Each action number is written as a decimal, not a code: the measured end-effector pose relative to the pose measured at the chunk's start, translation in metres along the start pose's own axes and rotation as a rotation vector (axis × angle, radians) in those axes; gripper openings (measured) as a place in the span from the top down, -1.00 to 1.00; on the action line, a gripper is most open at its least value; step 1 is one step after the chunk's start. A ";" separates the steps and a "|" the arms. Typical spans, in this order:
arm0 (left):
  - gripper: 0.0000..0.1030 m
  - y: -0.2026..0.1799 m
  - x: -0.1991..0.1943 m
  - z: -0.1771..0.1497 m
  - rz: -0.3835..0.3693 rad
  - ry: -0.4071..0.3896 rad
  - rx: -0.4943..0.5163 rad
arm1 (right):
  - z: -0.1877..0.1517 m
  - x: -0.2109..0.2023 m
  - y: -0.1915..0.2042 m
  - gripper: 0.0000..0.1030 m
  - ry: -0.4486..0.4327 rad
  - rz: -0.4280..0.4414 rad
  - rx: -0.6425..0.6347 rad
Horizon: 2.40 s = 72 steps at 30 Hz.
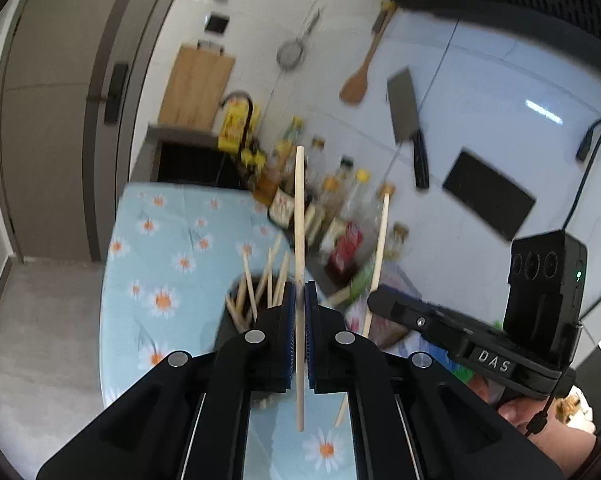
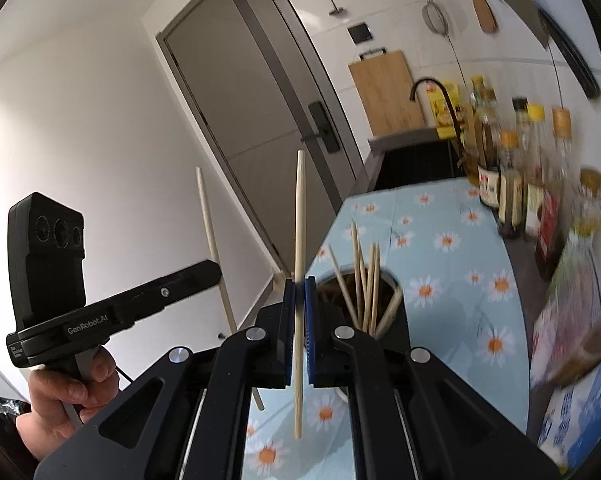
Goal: Organize utensils
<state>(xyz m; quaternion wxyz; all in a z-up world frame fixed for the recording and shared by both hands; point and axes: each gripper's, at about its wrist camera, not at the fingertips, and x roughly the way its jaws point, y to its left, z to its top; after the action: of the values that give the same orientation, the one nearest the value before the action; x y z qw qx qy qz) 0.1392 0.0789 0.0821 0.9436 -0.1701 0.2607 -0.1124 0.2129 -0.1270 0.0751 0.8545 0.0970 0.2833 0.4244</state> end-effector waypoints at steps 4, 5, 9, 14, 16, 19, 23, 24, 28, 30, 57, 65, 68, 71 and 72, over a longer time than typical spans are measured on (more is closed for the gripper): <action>0.93 -0.001 -0.001 0.021 -0.002 -0.093 0.029 | 0.019 0.006 0.002 0.89 -0.045 -0.009 -0.029; 0.93 -0.001 -0.001 0.025 -0.004 -0.119 0.033 | 0.025 0.009 0.002 0.89 -0.053 -0.011 -0.034; 0.93 0.002 0.009 0.038 -0.028 -0.154 0.043 | 0.039 0.013 0.006 0.89 -0.094 -0.013 -0.054; 0.93 0.007 0.026 0.042 -0.038 -0.162 0.064 | 0.048 0.021 0.009 0.89 -0.151 -0.051 -0.104; 0.93 0.009 0.033 0.041 -0.036 -0.161 0.068 | 0.047 0.026 0.007 0.89 -0.161 -0.065 -0.122; 0.93 0.014 0.041 0.036 -0.028 -0.161 0.059 | 0.043 0.037 0.001 0.89 -0.149 -0.092 -0.136; 0.90 0.021 0.050 0.032 -0.041 -0.122 0.026 | 0.036 0.052 -0.009 0.88 -0.107 -0.146 -0.121; 0.90 0.022 0.052 0.031 -0.044 -0.109 0.019 | 0.035 0.054 -0.009 0.82 -0.099 -0.151 -0.123; 0.89 0.026 0.055 0.028 -0.017 -0.093 0.024 | 0.031 0.057 -0.012 0.57 -0.101 -0.164 -0.100; 0.89 0.029 0.056 0.026 -0.007 -0.083 0.011 | 0.029 0.056 -0.013 0.57 -0.098 -0.164 -0.094; -0.26 -0.018 -0.023 -0.012 0.140 -0.141 0.038 | 0.000 -0.049 -0.010 -0.64 -0.133 -0.051 -0.066; -0.87 -0.025 -0.045 -0.059 0.201 -0.140 0.026 | -0.039 -0.083 0.003 -0.90 -0.117 -0.028 -0.212; -0.87 -0.030 -0.052 -0.075 0.226 -0.150 0.041 | -0.058 -0.091 0.007 -0.90 -0.122 -0.061 -0.249; -0.87 -0.033 -0.056 -0.089 0.257 -0.143 0.052 | -0.073 -0.096 0.008 -0.90 -0.102 -0.054 -0.247; -0.87 -0.033 -0.058 -0.094 0.266 -0.141 0.049 | -0.079 -0.098 0.008 -0.90 -0.093 -0.057 -0.250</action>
<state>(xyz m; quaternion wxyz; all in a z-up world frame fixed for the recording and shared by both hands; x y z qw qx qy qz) 0.0362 0.0410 0.0452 0.9700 -0.1183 0.2113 0.0195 0.1155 -0.2044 0.0528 0.8838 0.0011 0.1909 0.4272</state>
